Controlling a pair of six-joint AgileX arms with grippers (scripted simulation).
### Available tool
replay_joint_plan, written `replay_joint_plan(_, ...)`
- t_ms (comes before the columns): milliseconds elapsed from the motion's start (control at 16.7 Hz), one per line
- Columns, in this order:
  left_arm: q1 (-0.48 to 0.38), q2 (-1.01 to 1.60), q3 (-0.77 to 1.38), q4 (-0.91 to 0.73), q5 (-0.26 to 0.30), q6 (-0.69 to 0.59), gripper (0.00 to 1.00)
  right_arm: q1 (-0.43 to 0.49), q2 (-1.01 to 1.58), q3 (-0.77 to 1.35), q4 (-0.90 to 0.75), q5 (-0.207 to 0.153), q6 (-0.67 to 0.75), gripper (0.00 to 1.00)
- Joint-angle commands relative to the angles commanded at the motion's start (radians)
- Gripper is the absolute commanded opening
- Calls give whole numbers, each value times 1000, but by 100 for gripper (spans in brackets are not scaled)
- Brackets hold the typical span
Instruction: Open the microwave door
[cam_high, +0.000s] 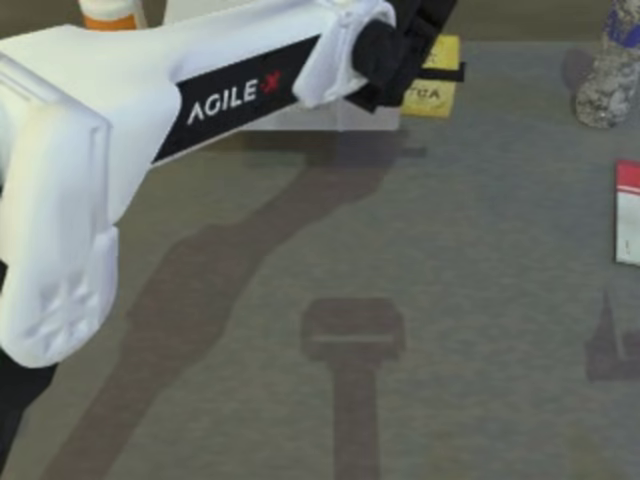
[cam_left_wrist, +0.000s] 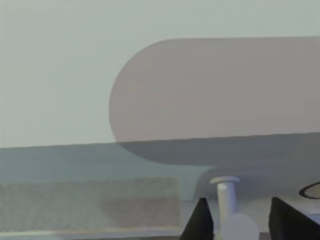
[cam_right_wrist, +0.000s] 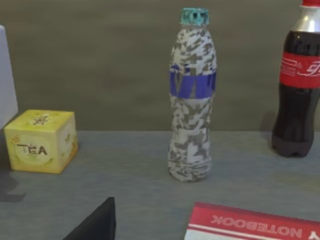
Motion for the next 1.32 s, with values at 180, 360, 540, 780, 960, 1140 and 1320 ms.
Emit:
replay_joint_plan(180, 23, 52, 174, -260, 64, -52, 0, 0, 0, 0, 0, 0, 0, 100)
replay_joint_plan(360, 46, 90, 311, -457, 121, -95, 0, 0, 0, 0, 0, 0, 0, 100)
replay_joint_plan(540, 60, 114, 391, -560, 157, -121, 0, 0, 0, 0, 0, 0, 0, 100)
replay_joint_plan(780, 63, 118, 405, -576, 163, -125, 0, 0, 0, 0, 0, 0, 0, 100)
replay_joint_plan(960, 63, 118, 405, -576, 163, -125, 0, 0, 0, 0, 0, 0, 0, 100)
replay_joint_plan(1140, 63, 118, 405, -576, 163, -125, 0, 0, 0, 0, 0, 0, 0, 100)
replay_joint_plan(1320, 63, 118, 405, -576, 163, -125, 0, 0, 0, 0, 0, 0, 0, 100)
